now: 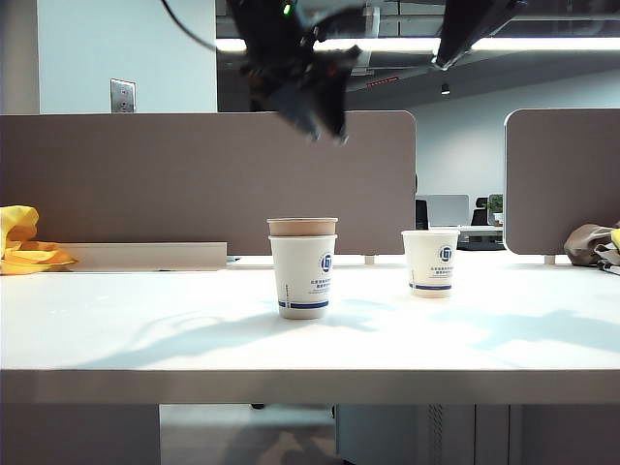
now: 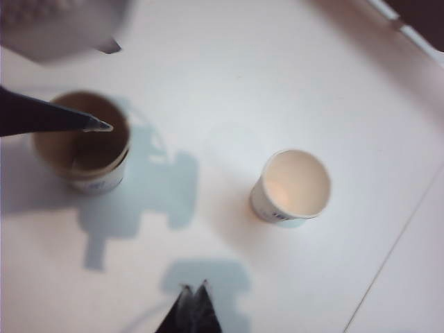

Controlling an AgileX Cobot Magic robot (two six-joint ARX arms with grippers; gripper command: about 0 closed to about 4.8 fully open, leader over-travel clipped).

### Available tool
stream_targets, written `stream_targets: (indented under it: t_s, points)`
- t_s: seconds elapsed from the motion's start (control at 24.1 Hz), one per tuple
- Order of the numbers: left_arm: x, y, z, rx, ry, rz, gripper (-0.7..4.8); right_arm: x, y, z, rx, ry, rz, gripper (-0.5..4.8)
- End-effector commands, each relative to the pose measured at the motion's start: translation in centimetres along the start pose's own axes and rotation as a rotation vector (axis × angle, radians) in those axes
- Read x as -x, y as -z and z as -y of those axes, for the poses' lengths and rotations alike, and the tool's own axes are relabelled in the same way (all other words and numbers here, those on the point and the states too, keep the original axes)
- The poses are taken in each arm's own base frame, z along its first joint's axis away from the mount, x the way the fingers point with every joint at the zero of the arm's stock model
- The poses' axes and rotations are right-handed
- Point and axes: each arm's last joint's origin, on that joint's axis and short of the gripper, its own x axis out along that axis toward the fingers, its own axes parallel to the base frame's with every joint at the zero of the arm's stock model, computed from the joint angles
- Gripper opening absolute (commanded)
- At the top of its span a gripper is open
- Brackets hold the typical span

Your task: Pick up all the paper cups on the table one by one and stack them together.

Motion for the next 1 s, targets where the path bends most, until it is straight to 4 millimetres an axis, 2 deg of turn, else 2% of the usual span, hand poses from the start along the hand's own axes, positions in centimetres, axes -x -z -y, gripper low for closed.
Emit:
stream_targets:
  t_s: [0.04, 0.08, 0.17, 0.21, 0.29, 0.37, 0.41, 0.46, 0.58, 0.62, 0.66, 0.71, 0.83, 1.0]
  points:
    - [1.1, -2.7, -0.6, 0.065, -0.007, 0.255, 2.46, 1.8, -0.1, 1.9, -0.125, 0.029, 0.11, -0.05]
    - [1.2, -3.4, -0.7, 0.089, 0.004, 0.341, 2.47, 2.1, 0.3, 2.8, -0.168, 0.063, 0.11, -0.05]
    - [0.5, -3.8, -0.6, 0.091, 0.045, 0.401, 2.48, 2.4, 1.4, 4.7, -0.251, 0.113, 0.091, -0.05]
    - [-0.7, -3.7, -0.2, 0.087, 0.096, 0.4, 2.88, 2.9, 2.2, 5.9, -0.306, 0.138, 0.08, -0.05]
    - [-2.2, -3.0, 0.4, 0.095, 0.131, 0.344, 3.52, 3.0, 2.6, 6.9, -0.263, 0.071, 0.133, -0.05]
    - [-2.4, -2.9, 0.7, 0.097, 0.125, 0.312, 3.56, 2.2, 2.4, 7.6, -0.221, 0.057, 0.172, -0.05]
    - [-2.2, -2.8, 0.6, 0.102, 0.112, 0.302, 3.92, 1.7, 2.3, 7.8, -0.192, 0.053, 0.181, -0.05]
    - [-1.5, -2.9, 0.6, 0.122, 0.104, 0.299, 4.34, 0.9, 2.3, 8.0, -0.159, 0.054, 0.184, -0.05]
    - [0.9, -3.3, 0.1, 0.164, 0.081, 0.315, 4.31, -2.2, 1.9, 7.9, -0.127, 0.023, 0.182, -0.05]
    - [3.2, -3.4, -0.4, 0.163, 0.062, 0.33, 3.75, -4.6, 2.0, 7.8, -0.121, 0.002, 0.158, -0.05]
    - [4.0, -3.5, -0.4, 0.16, 0.055, 0.333, 3.5, -5.7, 2.1, 7.7, -0.122, -0.007, 0.144, -0.05]
    - [5.5, -3.6, -0.4, 0.161, 0.053, 0.336, 3.4, -7.9, 2.4, 7.4, -0.101, -0.024, 0.108, -0.05]
    - [6.8, -3.1, -0.3, 0.165, 0.063, 0.29, 3.41, -11.0, 2.9, 6.8, -0.037, -0.01, 0.052, -0.05]
    - [6.9, -1.7, 0.2, 0.177, 0.103, 0.136, 3.5, -14.0, 3.2, 5.9, 0.025, 0.023, -0.009, -0.05]
